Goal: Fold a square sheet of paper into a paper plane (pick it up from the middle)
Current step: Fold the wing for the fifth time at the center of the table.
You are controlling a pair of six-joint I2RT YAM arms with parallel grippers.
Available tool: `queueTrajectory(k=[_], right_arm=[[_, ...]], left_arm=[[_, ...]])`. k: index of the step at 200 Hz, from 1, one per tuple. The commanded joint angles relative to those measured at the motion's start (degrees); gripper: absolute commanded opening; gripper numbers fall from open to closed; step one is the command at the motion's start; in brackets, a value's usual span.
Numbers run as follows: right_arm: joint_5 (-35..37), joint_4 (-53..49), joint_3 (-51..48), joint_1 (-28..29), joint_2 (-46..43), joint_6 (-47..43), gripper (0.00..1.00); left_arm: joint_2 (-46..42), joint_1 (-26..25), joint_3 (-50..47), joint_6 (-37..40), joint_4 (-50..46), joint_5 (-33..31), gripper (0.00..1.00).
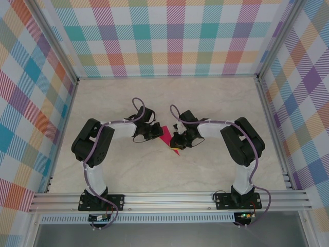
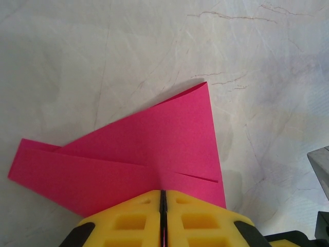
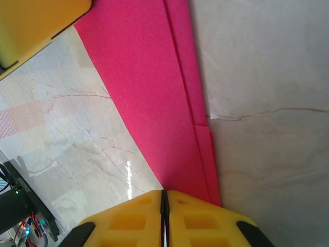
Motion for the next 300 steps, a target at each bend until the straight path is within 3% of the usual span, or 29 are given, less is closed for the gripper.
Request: queueTrajectory(k=[1,102,217,300], right_arm=[[0.24,-4.06,1.52,-0.06,-1.27,-1.96,0.11],[-0.20,-9.70,14.54,0.66,8.30,-5.60,0.11],[-0.58,-16.19,9.26,0.55,4.14,-13.09,0.10],[0.78,-16.36,2.59,-0.06,0.64,-13.08,0.09]], left_arm=[[1.51,0.15,-0.60,0.96,-1.09,-1.62,0.09],[2.53,0.16,0.27,0.92,-4.81,-3.05,0.09],[4.03,0.87,1.00,1.25,-7.63,-4.52,0.09],[4.13,1.31,0.87,1.34,-8.15,-4.81,0.09]])
